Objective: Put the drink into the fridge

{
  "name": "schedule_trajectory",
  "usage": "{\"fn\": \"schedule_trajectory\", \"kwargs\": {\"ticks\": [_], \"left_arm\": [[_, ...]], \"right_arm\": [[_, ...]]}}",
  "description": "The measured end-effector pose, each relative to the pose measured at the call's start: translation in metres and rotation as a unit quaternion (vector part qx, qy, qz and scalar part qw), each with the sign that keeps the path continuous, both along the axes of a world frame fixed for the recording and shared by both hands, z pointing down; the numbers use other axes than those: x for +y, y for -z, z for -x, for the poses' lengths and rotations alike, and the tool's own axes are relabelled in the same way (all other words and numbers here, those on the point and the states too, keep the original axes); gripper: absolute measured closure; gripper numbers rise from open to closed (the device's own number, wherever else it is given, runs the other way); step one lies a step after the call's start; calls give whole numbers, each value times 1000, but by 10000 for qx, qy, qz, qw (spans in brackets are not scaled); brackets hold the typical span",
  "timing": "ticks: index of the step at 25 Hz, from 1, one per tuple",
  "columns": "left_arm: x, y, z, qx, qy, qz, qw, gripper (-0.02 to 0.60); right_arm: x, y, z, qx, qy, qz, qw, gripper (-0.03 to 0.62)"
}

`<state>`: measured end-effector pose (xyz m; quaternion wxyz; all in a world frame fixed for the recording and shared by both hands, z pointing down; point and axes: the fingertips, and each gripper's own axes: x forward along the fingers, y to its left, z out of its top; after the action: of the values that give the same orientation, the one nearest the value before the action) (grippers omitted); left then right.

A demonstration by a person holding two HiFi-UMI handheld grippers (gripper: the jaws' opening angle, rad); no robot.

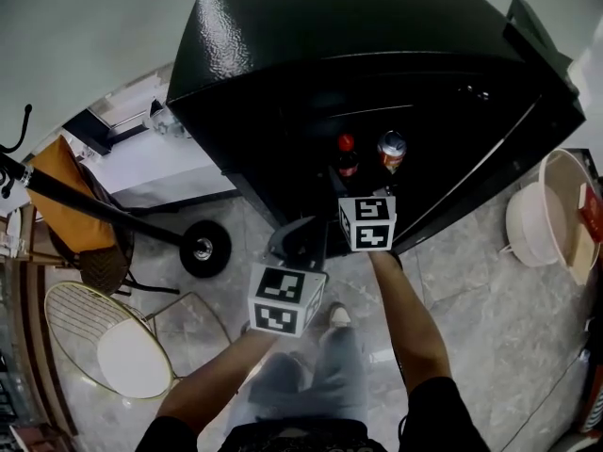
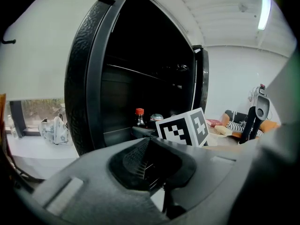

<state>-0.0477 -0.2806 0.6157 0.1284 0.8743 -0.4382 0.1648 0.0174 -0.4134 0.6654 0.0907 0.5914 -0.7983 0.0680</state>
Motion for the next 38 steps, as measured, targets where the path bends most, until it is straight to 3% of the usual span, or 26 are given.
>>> {"fn": "schedule_trajectory", "kwargs": {"ticks": [7,24,29,38], "left_arm": [[13,37,1,24,-18,105,9999,577],[61,153,20,174,-177,30,9997,577],[86,178,25,70,-387,62,9992,577],[140,213,38,293,-461,164,9984,577]], "right_arm": [[32,39,-1,9,-65,168,9998,287],[158,173,19,52,-419,457,9981,512],[204,224,27,24,-579,447,9973,557],[282,287,48,-291,-704,380,9964,592]]}}
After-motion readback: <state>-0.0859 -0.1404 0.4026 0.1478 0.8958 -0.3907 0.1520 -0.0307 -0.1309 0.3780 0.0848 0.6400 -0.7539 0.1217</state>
